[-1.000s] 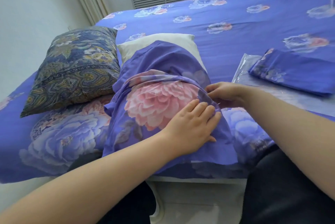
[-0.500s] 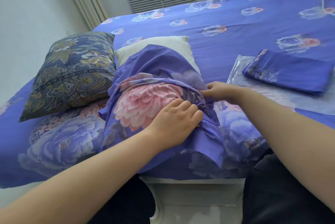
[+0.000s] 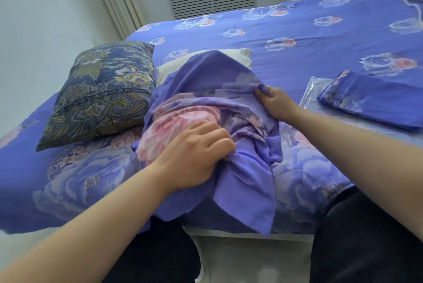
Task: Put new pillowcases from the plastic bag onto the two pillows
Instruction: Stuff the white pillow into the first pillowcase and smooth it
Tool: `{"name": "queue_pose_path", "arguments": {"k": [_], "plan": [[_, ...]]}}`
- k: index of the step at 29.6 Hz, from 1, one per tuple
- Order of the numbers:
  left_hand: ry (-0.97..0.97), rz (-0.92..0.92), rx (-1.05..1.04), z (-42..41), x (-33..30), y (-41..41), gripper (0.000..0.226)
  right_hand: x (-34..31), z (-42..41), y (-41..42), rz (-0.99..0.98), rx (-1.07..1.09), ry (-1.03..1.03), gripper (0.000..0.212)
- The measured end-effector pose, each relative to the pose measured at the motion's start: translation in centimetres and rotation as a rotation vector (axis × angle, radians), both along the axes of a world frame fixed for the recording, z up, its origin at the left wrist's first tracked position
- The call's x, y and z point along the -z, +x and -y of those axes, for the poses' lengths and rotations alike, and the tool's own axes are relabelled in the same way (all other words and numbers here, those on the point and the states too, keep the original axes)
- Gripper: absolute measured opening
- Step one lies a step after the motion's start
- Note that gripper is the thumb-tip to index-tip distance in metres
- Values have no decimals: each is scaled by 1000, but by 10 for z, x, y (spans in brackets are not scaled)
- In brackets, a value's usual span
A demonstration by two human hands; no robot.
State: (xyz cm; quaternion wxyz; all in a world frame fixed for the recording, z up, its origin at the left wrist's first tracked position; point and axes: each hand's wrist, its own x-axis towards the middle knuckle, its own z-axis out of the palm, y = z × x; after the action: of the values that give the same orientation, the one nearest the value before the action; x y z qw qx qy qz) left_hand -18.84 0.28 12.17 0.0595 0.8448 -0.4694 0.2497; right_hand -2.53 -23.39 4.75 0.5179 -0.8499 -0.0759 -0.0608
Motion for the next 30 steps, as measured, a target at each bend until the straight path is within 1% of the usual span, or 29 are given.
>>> {"name": "queue_pose_path", "arguments": {"k": [1,2,4,5,7,9,10,11,12,14,15,16,17,19,21,22,23,24,26,27,28,30], "plan": [[-13,-31,34,-2,4,-9,28,0,4,14,47,94,-76,32],[-19,-66,67,-4,9,-18,27,-4,9,29,69,200,-109,32],[-14,-123,128,-10,17,-32,26,-19,16,57,42,382,-129,36],[-14,-125,131,-13,17,-32,27,-27,14,69,18,427,-144,39],[-60,-107,72,-19,12,-23,34,-42,-2,86,-8,413,-177,46],[-124,-82,8,-20,8,-13,43,-49,-19,93,-34,316,-158,49],[-141,-75,-8,-20,9,-10,43,-50,-22,91,-78,244,-90,52],[-152,-74,-13,-20,11,-9,40,-52,-20,85,-166,153,11,58],[-160,-75,-13,-20,13,-7,36,-53,-12,76,-315,26,90,66],[-167,-84,-16,-20,15,-3,32,-51,14,54,-651,-274,70,78],[-158,-90,-19,-19,15,-1,30,-47,26,44,-753,-389,52,81],[-144,-95,-25,-18,16,2,28,-42,36,36,-780,-458,62,81],[-129,-99,-31,-17,16,3,26,-40,43,28,-763,-484,104,77],[-116,-99,-46,-14,17,5,24,-36,46,14,-679,-474,259,66],[-131,-85,-63,-13,17,5,25,-30,37,2,-601,-397,479,47],[-140,-72,-65,-13,17,4,25,-27,28,-5,-542,-341,529,37],[-148,-55,-57,-12,17,3,26,-24,18,-10,-443,-260,484,29],[-150,-41,-40,-11,17,0,28,-23,7,-13,-314,-164,348,26],[-119,-6,30,-4,19,-7,35,-21,-6,-6,-20,17,-50,28],[-79,16,73,2,20,-10,33,-21,-11,1,84,107,-166,31],[-31,29,112,7,22,-13,31,-22,-14,8,134,176,-183,33],[54,35,140,17,25,-13,28,-20,-18,23,142,250,-126,36]]}}
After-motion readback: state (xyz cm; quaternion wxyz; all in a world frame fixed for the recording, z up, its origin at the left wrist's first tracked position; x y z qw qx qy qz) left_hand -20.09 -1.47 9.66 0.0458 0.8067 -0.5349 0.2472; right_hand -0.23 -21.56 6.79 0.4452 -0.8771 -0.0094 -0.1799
